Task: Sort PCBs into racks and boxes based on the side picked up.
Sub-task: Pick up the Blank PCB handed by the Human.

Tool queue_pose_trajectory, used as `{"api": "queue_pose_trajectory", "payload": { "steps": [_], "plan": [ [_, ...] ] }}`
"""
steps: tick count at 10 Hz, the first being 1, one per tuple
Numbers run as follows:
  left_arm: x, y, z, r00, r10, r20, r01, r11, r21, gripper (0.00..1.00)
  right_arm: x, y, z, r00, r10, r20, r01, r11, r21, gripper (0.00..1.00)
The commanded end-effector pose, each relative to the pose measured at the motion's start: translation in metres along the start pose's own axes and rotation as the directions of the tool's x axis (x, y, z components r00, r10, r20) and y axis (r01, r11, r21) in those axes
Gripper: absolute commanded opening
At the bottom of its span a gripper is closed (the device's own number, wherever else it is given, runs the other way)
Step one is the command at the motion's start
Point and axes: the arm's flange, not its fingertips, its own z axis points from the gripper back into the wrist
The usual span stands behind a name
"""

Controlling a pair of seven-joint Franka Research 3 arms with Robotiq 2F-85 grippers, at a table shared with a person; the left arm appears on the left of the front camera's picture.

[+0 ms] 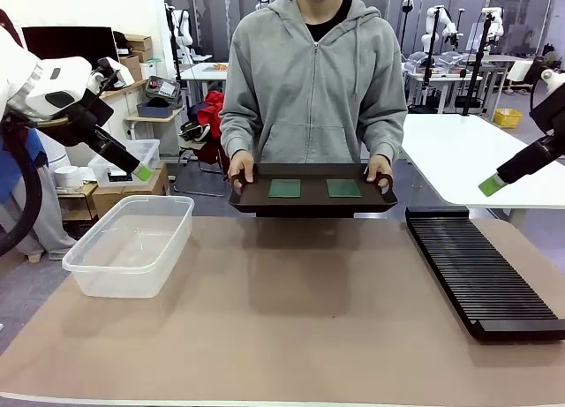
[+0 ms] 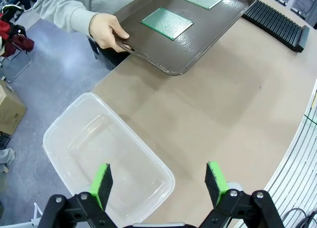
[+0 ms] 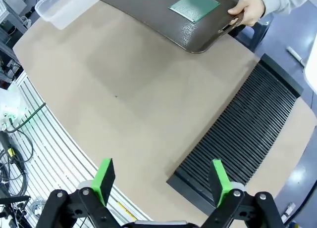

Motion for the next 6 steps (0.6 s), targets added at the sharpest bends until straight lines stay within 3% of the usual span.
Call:
{"api": "queue_pose_trajectory", "payload": {
  "steps": [1, 4, 6],
  "plan": [
    [0.003, 0.002, 0.010, 0.999, -0.019, 0.027, 0.021, 0.999, -0.043, 1.00, -0.001, -0.010, 0.015, 1.000, 0.004, 0.018, -0.003, 0.999, -0.032, 1.00],
    [0.010, 0.016, 0.040, 0.996, -0.024, 0.083, 0.034, 0.991, -0.128, 1.00, 0.006, -0.038, 0.050, 0.998, 0.067, 0.004, -0.067, 0.997, -0.040, 1.00],
    [0.009, 0.023, 0.058, 0.996, -0.028, 0.088, 0.038, 0.994, -0.105, 1.00, 0.009, -0.050, 0.075, 0.996, 0.079, 0.038, -0.077, 0.995, -0.056, 1.00]
  ]
}}
